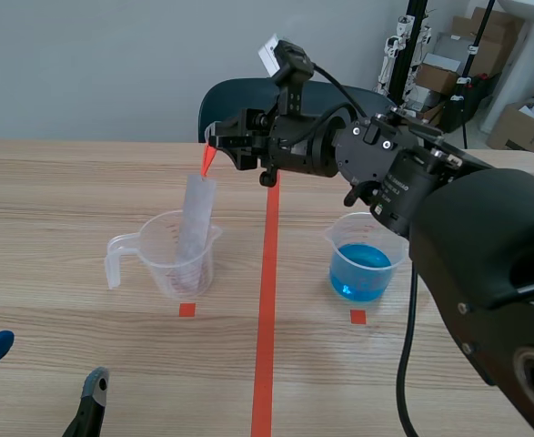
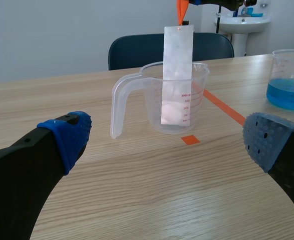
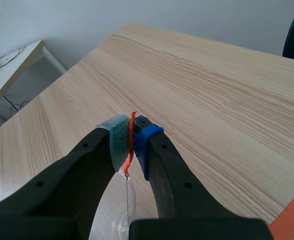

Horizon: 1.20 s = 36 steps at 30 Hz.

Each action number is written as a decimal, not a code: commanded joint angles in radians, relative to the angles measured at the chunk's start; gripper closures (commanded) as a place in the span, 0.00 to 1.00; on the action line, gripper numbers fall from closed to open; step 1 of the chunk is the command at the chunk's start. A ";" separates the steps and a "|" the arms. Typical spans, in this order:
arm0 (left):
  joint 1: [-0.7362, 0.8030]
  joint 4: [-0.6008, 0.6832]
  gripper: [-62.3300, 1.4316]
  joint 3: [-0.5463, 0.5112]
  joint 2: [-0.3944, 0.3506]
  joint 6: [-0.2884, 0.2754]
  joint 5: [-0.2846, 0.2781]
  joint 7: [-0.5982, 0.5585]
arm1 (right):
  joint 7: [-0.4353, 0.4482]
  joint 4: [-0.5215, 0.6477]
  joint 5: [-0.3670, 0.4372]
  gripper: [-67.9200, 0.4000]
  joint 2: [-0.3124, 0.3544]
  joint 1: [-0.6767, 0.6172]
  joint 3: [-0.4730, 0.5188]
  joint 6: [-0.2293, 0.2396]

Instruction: Do the redox reaction experiment. lift the metal plate out of the left beaker

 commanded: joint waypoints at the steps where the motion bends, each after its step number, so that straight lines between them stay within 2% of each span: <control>1: -0.002 0.016 0.00 0.001 0.000 -0.001 -0.003 -0.017 | 0.015 0.026 0.034 0.99 0.016 0.039 -0.002 0.008; 14: -0.002 0.016 0.00 0.001 0.000 -0.001 -0.003 -0.017 | 0.005 0.043 0.029 0.99 0.016 0.039 -0.002 0.009; 19: -0.002 0.016 0.00 0.001 0.000 -0.001 -0.003 -0.017 | -0.003 0.075 0.029 0.99 0.015 0.039 -0.003 0.046; 31: -0.002 0.016 0.00 0.001 0.000 -0.001 -0.003 -0.016 | -0.082 0.092 0.035 0.99 -0.010 0.036 -0.003 0.046; 36: -0.002 0.016 0.00 0.001 0.000 -0.001 -0.003 -0.016 | -0.121 0.092 0.077 0.99 -0.021 0.036 -0.003 0.046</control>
